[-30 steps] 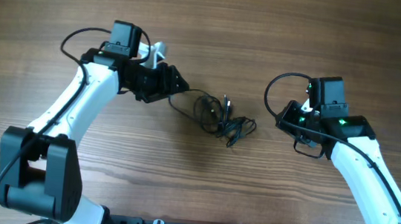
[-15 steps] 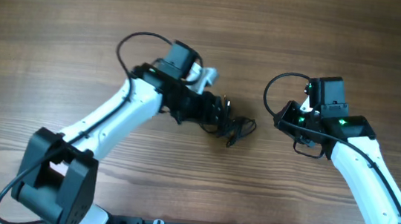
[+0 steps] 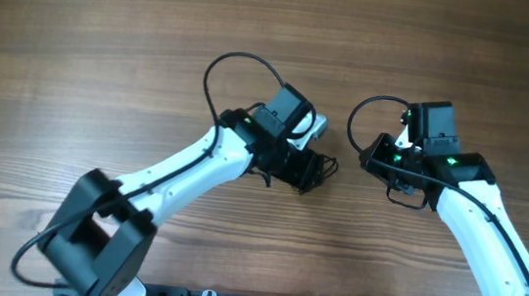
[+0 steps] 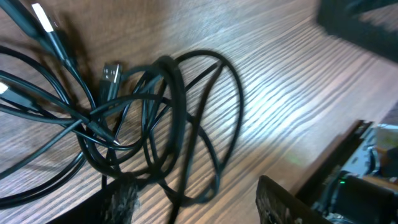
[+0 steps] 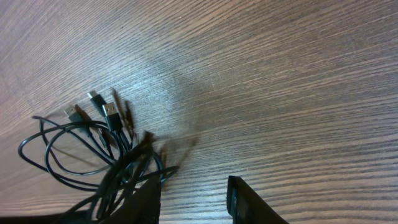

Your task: Untangle cables

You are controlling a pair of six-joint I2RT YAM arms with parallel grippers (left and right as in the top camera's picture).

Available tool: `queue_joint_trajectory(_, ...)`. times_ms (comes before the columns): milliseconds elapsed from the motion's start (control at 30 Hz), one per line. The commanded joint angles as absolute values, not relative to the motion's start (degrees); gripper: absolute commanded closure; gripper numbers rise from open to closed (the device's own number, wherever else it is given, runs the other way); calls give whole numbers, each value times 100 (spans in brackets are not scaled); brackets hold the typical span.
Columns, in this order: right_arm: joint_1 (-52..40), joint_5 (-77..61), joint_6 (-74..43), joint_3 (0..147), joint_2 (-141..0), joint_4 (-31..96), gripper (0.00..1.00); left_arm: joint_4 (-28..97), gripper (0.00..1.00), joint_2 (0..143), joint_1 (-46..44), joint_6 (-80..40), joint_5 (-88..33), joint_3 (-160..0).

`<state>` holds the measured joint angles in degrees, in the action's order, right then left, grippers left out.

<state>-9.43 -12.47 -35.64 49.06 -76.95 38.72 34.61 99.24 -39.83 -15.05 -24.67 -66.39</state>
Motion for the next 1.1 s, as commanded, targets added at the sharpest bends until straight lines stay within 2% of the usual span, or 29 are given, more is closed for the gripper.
queue_joint_trajectory(0, -932, -1365, -3457, 4954, -7743, 3861, 63, 3422, 45, 10309, -4036, -1389, -2320, -6665)
queue_joint_trajectory(133, -932, -1365, -3452, 4954, -7743, 3861, 63, 3371, 89, 10361, -4021, -1391, -2303, -6674)
queue_joint_trajectory(167, -932, -1365, -3452, 4956, -7743, 3861, 62, 3358, 96, 10326, -4001, -1391, -2305, -6694)
queue_joint_trajectory(367, -932, -1588, -3387, 4956, -7743, 3804, 62, 3334, 96, 9607, -3520, -1715, -2475, -6954)
queue_joint_trajectory(500, -932, -2432, -2882, 4954, -7743, 3444, 62, 2954, 96, 9074, -2943, -1896, -3798, -7046)
queue_joint_trajectory(667, -932, -4239, -2392, 4954, -7743, 2628, 62, 2456, 96, 8838, -2338, -2370, -5284, -7046)
queue_joint_trajectory(833, -932, -5435, -2423, 4954, -7743, 1774, 62, 2484, 96, 8840, -2303, -2366, -5317, -7046)
queue_joint_trajectory(1067, -932, -5601, -2856, 4956, -7743, 1234, 63, 2486, 96, 8840, -2303, -2366, -5317, -7046)
